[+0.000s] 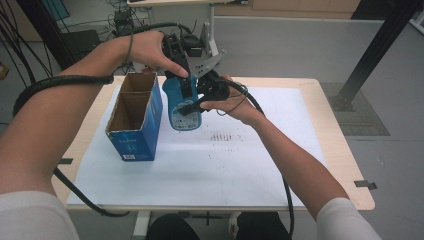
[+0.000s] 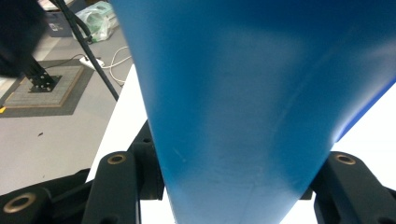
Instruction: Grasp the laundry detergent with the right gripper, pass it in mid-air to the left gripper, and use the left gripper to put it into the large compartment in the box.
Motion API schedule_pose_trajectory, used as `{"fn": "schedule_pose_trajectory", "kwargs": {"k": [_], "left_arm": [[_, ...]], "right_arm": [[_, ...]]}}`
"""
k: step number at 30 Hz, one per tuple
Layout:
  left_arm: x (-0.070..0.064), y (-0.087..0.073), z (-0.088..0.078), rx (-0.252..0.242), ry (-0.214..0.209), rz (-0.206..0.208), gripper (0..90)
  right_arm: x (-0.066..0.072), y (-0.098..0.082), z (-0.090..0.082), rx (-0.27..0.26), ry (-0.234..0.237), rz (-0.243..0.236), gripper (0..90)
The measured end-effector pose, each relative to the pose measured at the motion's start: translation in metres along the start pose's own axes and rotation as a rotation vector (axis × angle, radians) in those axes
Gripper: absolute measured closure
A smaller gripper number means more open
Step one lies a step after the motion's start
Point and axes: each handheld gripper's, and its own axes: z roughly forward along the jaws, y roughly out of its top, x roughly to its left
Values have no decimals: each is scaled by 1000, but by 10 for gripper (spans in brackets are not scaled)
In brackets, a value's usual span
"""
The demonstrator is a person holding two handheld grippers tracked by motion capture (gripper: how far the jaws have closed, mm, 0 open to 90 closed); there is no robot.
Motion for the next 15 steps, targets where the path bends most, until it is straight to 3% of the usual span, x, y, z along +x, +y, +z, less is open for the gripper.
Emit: {"fn": "schedule_pose_trajectory", "kwargs": {"k": [6, 8, 9, 15], "left_arm": [[-1, 2, 3, 11, -11, 6, 92], [-1, 3, 2, 15, -7, 14, 91], [-1, 3, 2, 12, -8, 15, 91], [-1, 4, 3, 18, -14, 17, 92]], "right_arm": [[2, 1, -2, -15, 0, -16, 450], [5, 1, -5, 11, 6, 26, 450], [2, 1, -4, -13, -5, -16, 449], [3, 1, -6, -18, -1, -28, 449]]}}
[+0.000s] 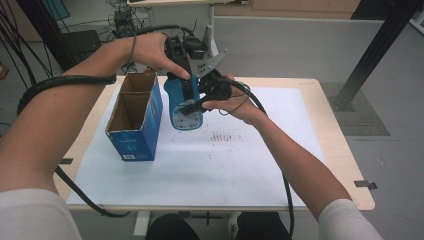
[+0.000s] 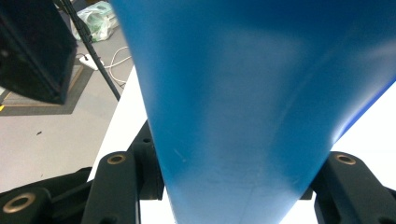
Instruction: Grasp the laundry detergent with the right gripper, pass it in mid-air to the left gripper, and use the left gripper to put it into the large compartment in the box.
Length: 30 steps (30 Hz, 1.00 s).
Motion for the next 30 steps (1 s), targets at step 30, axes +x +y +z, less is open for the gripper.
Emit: {"fn": "schedule_pose_trajectory", "kwargs": {"k": [30], "left_arm": [[-2, 1, 0, 8, -7, 6, 92]], "right_arm": [[2, 0, -1, 0, -11, -9, 448]]}}
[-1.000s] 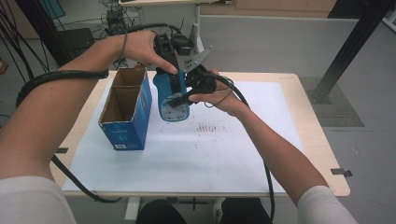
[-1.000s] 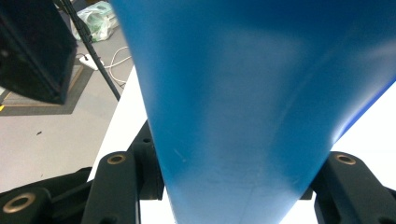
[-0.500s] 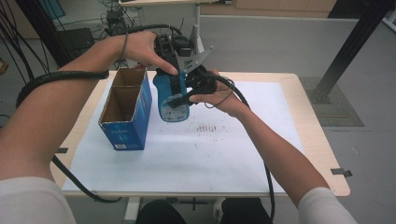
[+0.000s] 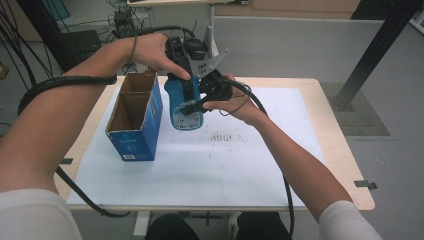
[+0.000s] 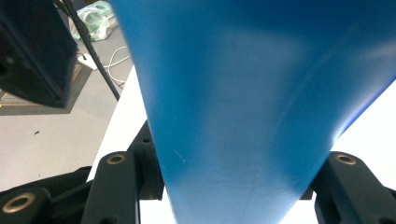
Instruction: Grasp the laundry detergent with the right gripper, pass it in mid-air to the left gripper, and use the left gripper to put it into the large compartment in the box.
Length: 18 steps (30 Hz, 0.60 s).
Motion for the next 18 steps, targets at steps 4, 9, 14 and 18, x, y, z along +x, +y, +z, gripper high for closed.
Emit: {"fn": "schedule_pose_trajectory", "kwargs": {"k": [4, 9, 14, 18], "left_arm": [[-1, 0, -1, -5, 2, 0, 92], [-1, 0, -1, -8, 2, 3, 93], [-2, -1, 0, -9, 2, -3, 93], [-2, -2, 0, -8, -2, 0, 93]], "right_arm": [[0, -1, 0, 5, 2, 5, 448], [3, -2, -1, 32, -5, 38, 447], [5, -1, -2, 39, -2, 59, 448], [3, -1, 0, 18, 0, 18, 447]]}}
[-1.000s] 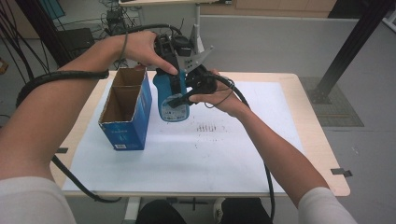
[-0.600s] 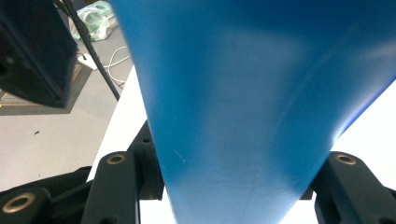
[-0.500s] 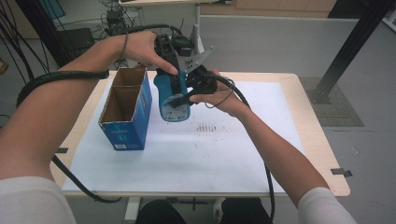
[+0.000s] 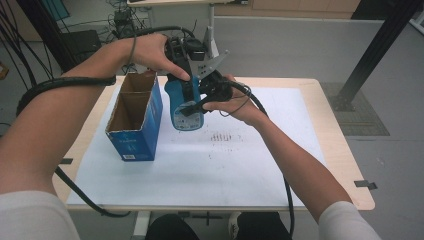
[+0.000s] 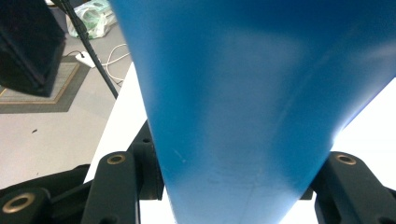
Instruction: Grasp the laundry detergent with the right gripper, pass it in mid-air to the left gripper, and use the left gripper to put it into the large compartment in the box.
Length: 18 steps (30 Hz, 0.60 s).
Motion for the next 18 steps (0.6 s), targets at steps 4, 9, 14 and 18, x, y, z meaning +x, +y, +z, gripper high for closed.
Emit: {"fn": "schedule_pose_trajectory", "kwargs": {"k": [4, 9, 14, 18], "left_arm": [[0, 0, 0, -3, 2, -2, 95], [-1, 2, 0, 1, 3, 6, 95], [-1, 3, 0, 2, 1, 8, 95], [-2, 3, 0, 0, -4, 11, 93]], "right_arm": [[1, 0, -1, -1, 6, 8, 447], [-2, 0, -1, -22, -2, -22, 447], [-2, 0, -3, -22, -9, -23, 447], [-1, 0, -3, -13, -16, -8, 446]]}}
